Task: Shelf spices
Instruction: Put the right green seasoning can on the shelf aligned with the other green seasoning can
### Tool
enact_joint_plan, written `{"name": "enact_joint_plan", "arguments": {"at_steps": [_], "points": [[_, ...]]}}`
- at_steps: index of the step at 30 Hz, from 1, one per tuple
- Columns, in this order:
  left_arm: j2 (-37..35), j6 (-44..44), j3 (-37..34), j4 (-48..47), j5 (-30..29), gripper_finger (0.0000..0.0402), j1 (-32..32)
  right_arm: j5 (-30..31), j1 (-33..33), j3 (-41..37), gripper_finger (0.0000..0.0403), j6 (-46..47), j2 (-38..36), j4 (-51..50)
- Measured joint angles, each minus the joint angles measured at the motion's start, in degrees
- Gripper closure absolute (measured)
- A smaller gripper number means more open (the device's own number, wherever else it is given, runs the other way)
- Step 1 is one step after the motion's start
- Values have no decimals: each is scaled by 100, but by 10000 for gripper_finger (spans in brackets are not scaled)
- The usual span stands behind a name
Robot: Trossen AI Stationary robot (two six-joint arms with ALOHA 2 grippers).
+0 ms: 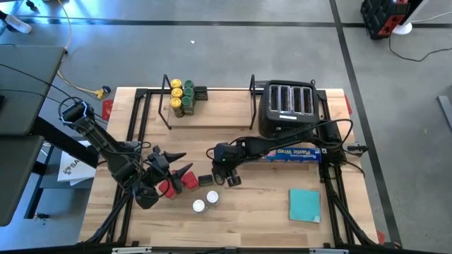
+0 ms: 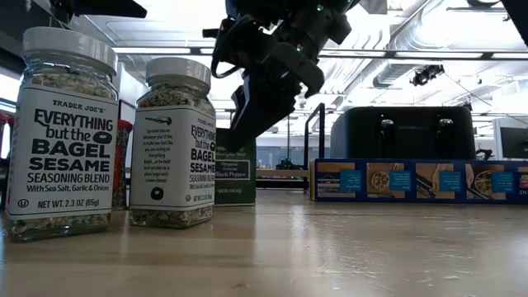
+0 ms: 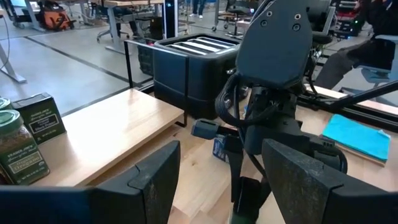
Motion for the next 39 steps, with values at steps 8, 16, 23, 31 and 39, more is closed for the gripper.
{"name": "enact_joint_plan", "arguments": {"at_steps": [8, 16, 23, 31, 39], "points": [[0, -9, 0, 17, 7, 181, -68, 57, -629, -4, 287, 8, -702, -44], [0, -2, 0, 9, -37, 181, -61, 75, -2006, 855, 287, 67, -844, -235], [0, -3, 0, 2, -53, 181, -61, -316, -2742, 2376, 287, -214, 301, -883], [0, -2, 0, 12, -46, 181, -61, -307, -3099, 3917, 287, -339, 1586, -1225], [0, -2, 0, 11, -44, 181, -61, -135, -3174, 4581, 260, -362, 2158, -1293]]}}
